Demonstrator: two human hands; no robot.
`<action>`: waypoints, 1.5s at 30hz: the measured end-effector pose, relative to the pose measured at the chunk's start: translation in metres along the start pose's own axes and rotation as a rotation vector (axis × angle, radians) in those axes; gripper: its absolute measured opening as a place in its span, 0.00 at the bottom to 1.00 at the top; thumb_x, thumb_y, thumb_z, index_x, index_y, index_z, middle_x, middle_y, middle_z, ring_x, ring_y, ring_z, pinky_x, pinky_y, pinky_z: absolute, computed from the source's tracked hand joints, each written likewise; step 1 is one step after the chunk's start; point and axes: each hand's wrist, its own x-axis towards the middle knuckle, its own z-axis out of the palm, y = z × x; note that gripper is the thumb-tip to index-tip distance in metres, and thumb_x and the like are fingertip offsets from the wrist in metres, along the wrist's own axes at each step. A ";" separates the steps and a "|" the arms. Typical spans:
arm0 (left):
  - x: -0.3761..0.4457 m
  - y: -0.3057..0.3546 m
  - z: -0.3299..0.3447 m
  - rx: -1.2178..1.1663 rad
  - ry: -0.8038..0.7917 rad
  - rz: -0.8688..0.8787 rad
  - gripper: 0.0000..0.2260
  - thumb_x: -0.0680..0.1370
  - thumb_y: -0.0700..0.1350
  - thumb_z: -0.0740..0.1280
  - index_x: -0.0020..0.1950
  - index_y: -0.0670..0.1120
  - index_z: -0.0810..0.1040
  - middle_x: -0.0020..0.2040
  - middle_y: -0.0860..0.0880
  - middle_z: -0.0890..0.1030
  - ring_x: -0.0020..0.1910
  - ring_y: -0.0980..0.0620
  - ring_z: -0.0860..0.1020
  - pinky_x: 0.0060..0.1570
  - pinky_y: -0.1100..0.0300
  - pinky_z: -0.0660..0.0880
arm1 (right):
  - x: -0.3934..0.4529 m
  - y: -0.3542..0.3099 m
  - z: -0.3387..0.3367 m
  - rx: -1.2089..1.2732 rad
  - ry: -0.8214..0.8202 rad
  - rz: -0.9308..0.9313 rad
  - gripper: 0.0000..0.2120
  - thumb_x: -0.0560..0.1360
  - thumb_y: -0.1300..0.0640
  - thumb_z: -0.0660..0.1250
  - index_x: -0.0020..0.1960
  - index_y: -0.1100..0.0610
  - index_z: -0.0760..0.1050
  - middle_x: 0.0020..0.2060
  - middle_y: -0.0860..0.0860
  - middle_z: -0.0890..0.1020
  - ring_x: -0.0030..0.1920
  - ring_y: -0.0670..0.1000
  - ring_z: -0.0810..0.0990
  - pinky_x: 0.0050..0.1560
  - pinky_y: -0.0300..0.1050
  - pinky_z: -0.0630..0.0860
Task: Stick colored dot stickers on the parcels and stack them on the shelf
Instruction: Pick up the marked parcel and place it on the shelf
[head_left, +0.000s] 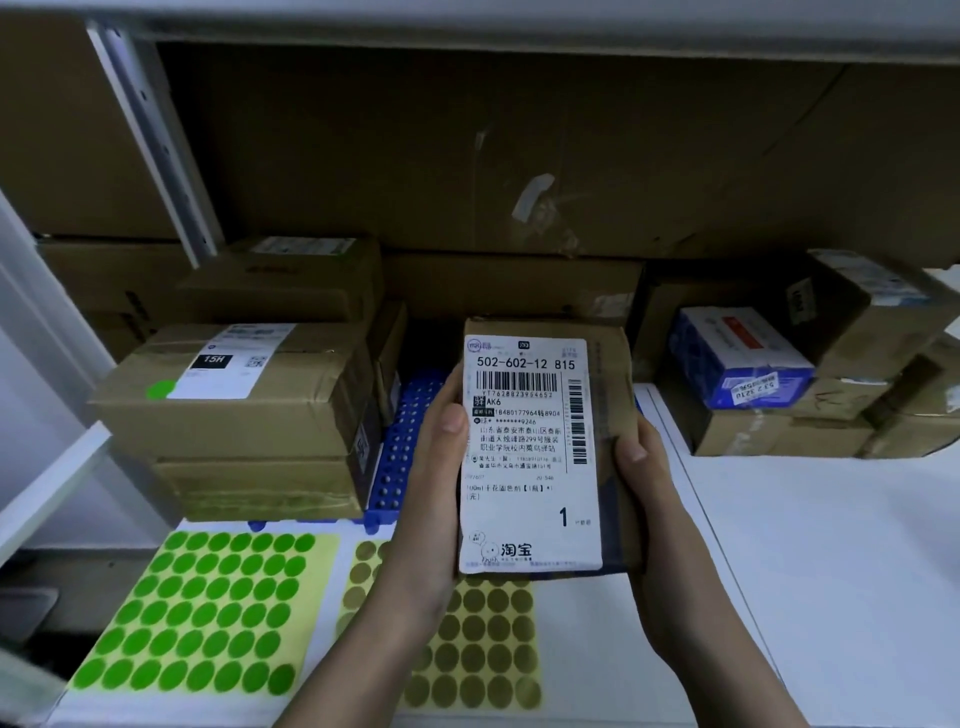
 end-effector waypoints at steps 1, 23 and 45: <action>0.001 -0.001 0.001 0.004 0.033 0.008 0.30 0.71 0.65 0.61 0.71 0.57 0.67 0.64 0.54 0.77 0.62 0.55 0.76 0.58 0.55 0.74 | 0.008 -0.001 0.000 -0.020 -0.007 0.018 0.38 0.67 0.54 0.64 0.74 0.64 0.59 0.61 0.55 0.72 0.57 0.50 0.71 0.30 0.26 0.67; 0.005 -0.116 0.040 0.116 0.153 -0.428 0.15 0.82 0.53 0.55 0.64 0.49 0.71 0.57 0.50 0.80 0.52 0.57 0.79 0.37 0.70 0.74 | -0.012 0.097 -0.072 -0.070 -0.038 0.277 0.16 0.79 0.42 0.57 0.62 0.47 0.73 0.53 0.46 0.83 0.54 0.47 0.81 0.50 0.41 0.75; 0.002 -0.150 0.048 0.251 0.061 -0.641 0.15 0.82 0.51 0.54 0.55 0.50 0.80 0.54 0.51 0.83 0.50 0.56 0.80 0.43 0.66 0.73 | 0.013 0.159 -0.100 -0.260 -0.033 0.412 0.27 0.69 0.30 0.59 0.56 0.49 0.76 0.56 0.54 0.79 0.53 0.53 0.81 0.57 0.54 0.77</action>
